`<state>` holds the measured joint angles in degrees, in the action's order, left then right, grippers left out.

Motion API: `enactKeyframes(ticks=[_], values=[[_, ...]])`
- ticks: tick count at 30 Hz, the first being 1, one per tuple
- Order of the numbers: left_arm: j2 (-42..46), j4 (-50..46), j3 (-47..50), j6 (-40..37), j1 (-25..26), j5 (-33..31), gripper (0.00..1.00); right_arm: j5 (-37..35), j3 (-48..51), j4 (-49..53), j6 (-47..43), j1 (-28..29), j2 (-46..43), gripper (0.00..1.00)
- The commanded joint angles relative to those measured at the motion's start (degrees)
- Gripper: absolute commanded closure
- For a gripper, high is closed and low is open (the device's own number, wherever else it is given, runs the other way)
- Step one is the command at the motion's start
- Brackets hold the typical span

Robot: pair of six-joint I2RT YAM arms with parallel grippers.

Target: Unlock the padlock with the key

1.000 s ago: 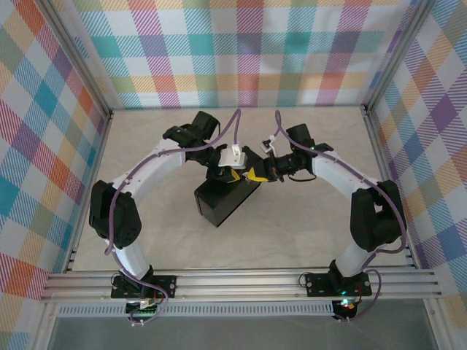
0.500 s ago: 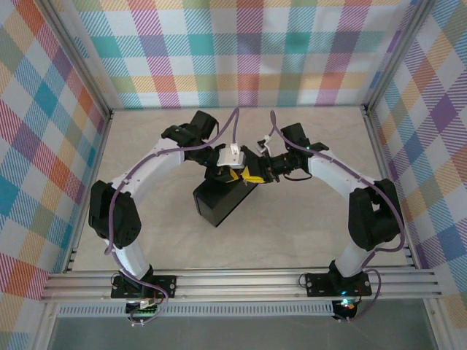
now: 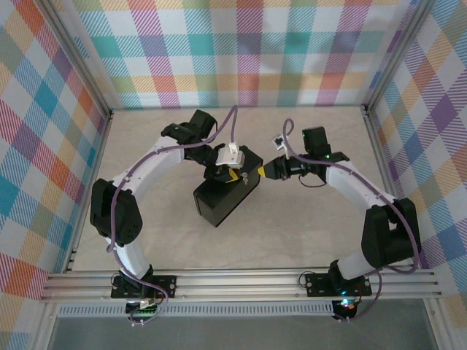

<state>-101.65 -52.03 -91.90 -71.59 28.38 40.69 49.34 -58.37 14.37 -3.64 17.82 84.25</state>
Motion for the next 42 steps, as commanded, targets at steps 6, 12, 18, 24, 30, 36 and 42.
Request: enactKeyframes(ticks=[6,12,18,24,30,36,42], values=[[-2.77,-4.87,-1.39,-0.16,0.01,1.81,0.84,-6.75,9.50,-24.58,-19.74,4.09,-6.97,0.66],[-4.35,-6.90,-3.35,-1.26,-0.13,1.96,0.84,-7.81,9.52,-26.74,-23.83,6.07,-4.08,0.67],[-3.78,-7.12,-3.47,-1.80,-0.17,2.97,0.84,-7.77,11.17,-27.28,-27.22,6.27,-4.13,0.68],[-3.38,-7.82,-3.43,-2.42,-0.20,2.93,0.84,-8.49,12.85,-28.98,-28.86,7.50,-4.71,0.70],[-3.50,-7.64,-3.16,-2.46,-0.23,3.38,0.84,-10.12,12.92,-29.64,-29.32,9.41,-4.71,0.71],[-3.21,-7.38,-2.94,-2.33,-0.23,3.51,0.84,-10.41,12.23,-29.12,-29.66,10.38,-4.28,0.74],[-2.95,-7.39,-2.85,-2.24,-0.26,3.76,0.86,-11.09,11.58,-28.29,-30.20,11.26,-3.92,0.81]])
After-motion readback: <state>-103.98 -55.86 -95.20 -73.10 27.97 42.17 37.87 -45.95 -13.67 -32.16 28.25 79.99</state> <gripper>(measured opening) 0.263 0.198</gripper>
